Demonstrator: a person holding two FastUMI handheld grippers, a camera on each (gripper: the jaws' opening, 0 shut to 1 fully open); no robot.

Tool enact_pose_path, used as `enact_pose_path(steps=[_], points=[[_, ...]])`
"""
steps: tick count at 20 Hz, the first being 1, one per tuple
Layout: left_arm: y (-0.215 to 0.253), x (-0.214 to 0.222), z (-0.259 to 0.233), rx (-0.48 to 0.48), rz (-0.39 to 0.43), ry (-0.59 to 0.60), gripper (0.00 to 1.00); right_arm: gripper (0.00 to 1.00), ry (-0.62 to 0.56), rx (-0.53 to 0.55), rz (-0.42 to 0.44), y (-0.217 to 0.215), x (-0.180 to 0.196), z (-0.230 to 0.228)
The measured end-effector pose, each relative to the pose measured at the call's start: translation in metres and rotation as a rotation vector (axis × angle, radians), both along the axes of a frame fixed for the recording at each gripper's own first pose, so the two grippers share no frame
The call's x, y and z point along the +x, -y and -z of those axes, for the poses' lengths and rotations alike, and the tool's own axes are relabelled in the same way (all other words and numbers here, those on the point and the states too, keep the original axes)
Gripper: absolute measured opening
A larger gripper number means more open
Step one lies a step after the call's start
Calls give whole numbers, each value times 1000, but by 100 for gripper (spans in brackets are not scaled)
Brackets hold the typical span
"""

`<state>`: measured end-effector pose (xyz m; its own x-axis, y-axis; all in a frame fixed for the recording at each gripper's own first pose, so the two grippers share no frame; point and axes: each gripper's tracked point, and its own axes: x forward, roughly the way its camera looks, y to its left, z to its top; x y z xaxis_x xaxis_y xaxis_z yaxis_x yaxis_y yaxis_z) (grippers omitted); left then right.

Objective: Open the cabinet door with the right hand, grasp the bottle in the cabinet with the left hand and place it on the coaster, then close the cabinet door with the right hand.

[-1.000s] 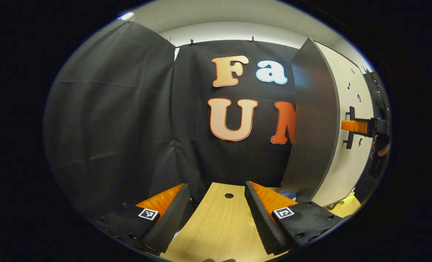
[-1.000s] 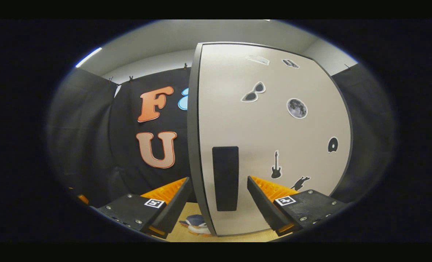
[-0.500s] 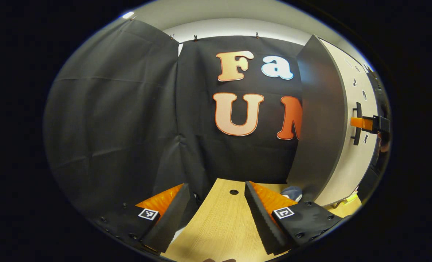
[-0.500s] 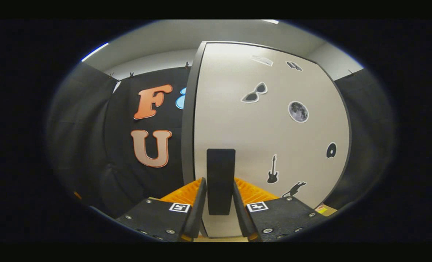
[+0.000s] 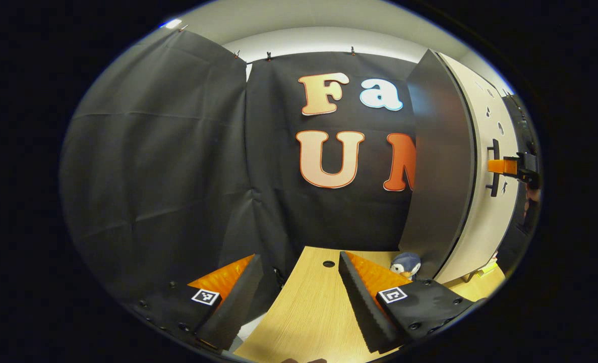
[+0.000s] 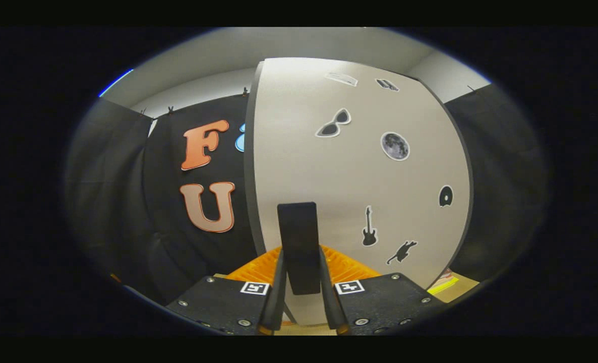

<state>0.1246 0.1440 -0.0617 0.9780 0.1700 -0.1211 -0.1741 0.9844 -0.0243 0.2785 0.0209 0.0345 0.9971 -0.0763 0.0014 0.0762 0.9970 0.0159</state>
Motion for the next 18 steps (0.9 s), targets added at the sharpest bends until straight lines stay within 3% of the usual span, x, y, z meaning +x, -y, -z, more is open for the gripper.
enact_pose_path(steps=[5,8,9,14,18], points=[[3,-21,-2,8,39,12,99,29,-1,5,30,3,-23,-1],[6,-36,-4,16,64,20,99,22,-2,8,51,14,-58,-1],[7,-41,-4,16,71,16,98,26,-5,10,58,17,-66,0],[14,-58,-5,15,81,17,99,20,-4,13,66,36,-103,1],[35,-73,-12,28,83,22,98,23,0,30,58,53,-132,2]])
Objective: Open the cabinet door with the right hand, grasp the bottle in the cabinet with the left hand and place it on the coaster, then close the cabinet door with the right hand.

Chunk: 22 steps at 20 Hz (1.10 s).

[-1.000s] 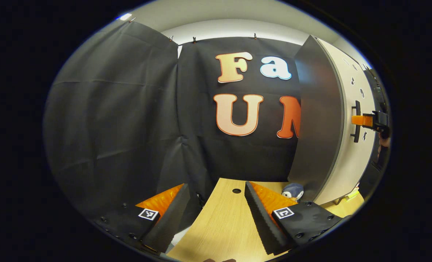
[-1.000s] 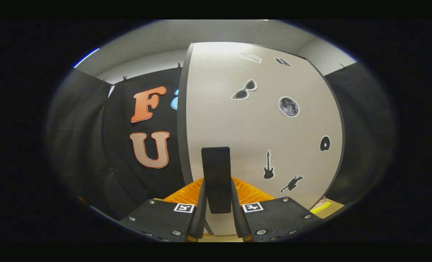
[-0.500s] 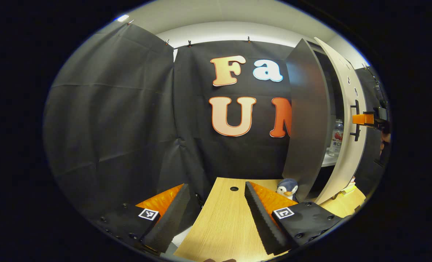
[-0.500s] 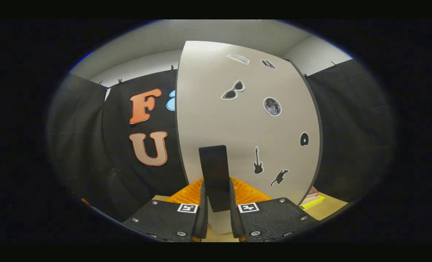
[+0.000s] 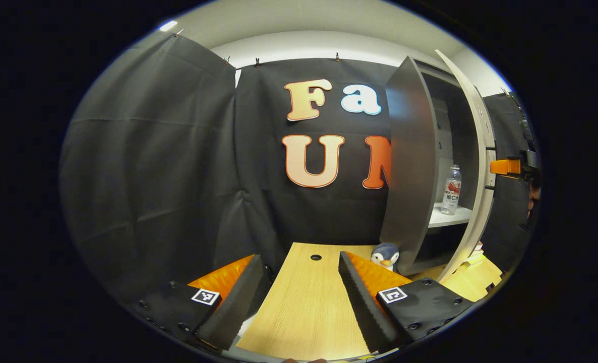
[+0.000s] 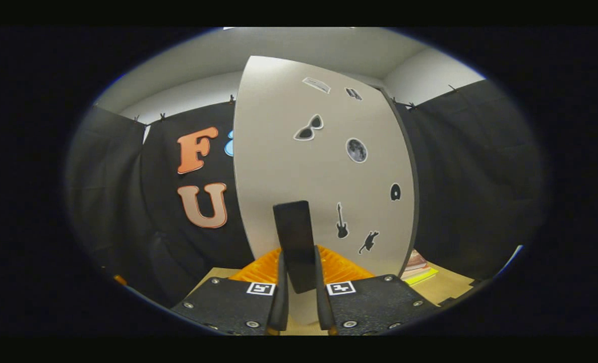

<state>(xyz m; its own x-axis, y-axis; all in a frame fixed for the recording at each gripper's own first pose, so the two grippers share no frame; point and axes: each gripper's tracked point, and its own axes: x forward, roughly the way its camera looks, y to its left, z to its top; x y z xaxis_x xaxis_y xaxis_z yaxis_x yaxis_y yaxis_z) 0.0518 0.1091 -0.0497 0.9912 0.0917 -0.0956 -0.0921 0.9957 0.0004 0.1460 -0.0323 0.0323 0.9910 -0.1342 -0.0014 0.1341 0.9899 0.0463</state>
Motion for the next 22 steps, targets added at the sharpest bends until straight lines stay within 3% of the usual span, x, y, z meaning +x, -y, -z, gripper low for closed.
enact_pose_path(steps=[10,11,15,22], points=[[107,-45,-8,54,7,-3,98,23,8,21,-105,50,-67,-4],[121,-50,-5,59,14,-7,98,25,18,26,-108,60,-79,-3],[165,-70,-5,62,35,-9,98,19,27,14,-111,103,-117,-5],[231,-87,4,38,80,-41,99,16,37,34,-80,179,-150,-14]])
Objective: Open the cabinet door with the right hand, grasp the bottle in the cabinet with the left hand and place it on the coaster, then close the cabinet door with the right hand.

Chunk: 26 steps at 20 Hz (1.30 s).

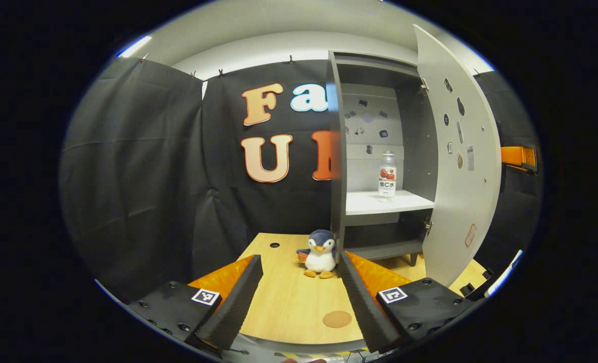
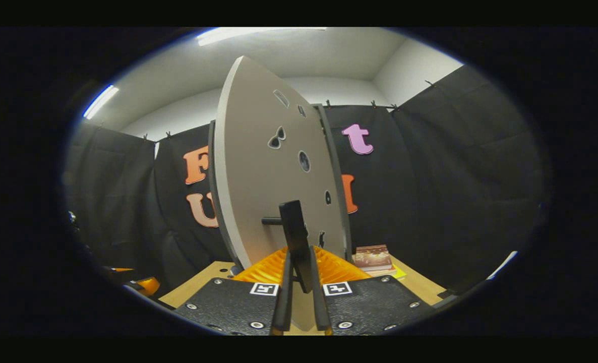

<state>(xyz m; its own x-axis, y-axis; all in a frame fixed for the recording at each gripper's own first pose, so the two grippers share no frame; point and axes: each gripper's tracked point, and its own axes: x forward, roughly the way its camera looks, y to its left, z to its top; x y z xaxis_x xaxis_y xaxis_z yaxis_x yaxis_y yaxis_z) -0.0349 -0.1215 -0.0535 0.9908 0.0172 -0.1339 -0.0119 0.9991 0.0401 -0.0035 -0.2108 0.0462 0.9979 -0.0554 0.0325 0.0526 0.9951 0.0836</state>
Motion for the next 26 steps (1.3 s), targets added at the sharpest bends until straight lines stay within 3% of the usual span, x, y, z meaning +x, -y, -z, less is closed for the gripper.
enact_pose_path(steps=[4,5,8,11,13,14,15,19,20,26], points=[[25,-1,0,9,22,-6,99,7,28,-18,-9,39,-10,-4],[31,-1,-1,13,27,-8,99,16,28,-24,-9,54,-21,-4],[45,3,2,15,42,-19,99,6,17,-44,7,83,-34,-2],[56,5,2,11,53,-27,99,11,12,-60,35,106,-38,-5],[62,7,2,10,56,-30,99,2,10,-68,57,120,-38,-5],[64,8,2,9,56,-30,99,8,10,-64,58,125,-36,-6],[66,9,2,9,58,-32,99,16,10,-52,44,125,-36,-7],[72,8,2,2,60,-34,99,16,-5,-71,30,123,-34,-4],[73,8,0,-2,60,-31,99,6,-7,-82,40,124,-36,-4],[65,8,-1,-4,48,-34,99,5,23,-56,51,111,-69,-13]])
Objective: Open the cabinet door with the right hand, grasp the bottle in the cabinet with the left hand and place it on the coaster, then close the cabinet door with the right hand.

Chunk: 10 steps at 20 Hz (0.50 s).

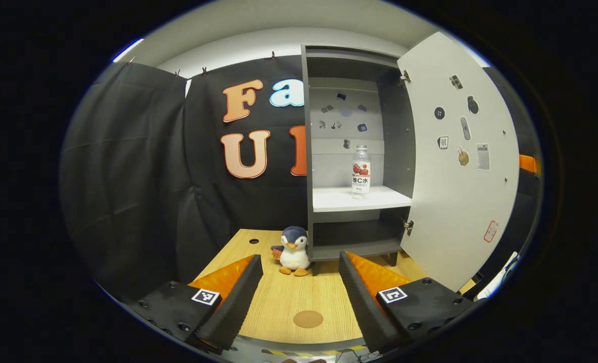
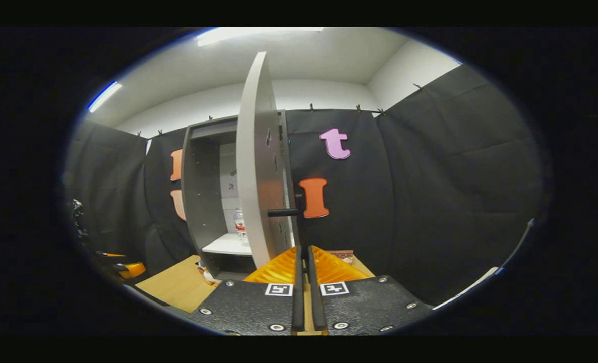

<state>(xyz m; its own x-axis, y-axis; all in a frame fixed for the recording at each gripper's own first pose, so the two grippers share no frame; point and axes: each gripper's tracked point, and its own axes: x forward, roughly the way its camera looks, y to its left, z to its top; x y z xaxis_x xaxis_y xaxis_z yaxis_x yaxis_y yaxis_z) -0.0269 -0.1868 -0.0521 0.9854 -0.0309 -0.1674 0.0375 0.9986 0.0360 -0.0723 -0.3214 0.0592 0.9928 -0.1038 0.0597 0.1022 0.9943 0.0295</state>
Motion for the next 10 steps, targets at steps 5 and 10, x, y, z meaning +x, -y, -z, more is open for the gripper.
enact_pose_path(steps=[5,10], points=[[7,27,-18,-31,22,33,99,0,36,-5,-30,-35,-33,-20],[35,78,-34,-39,93,83,99,0,10,-46,-73,-89,-43,-14]])
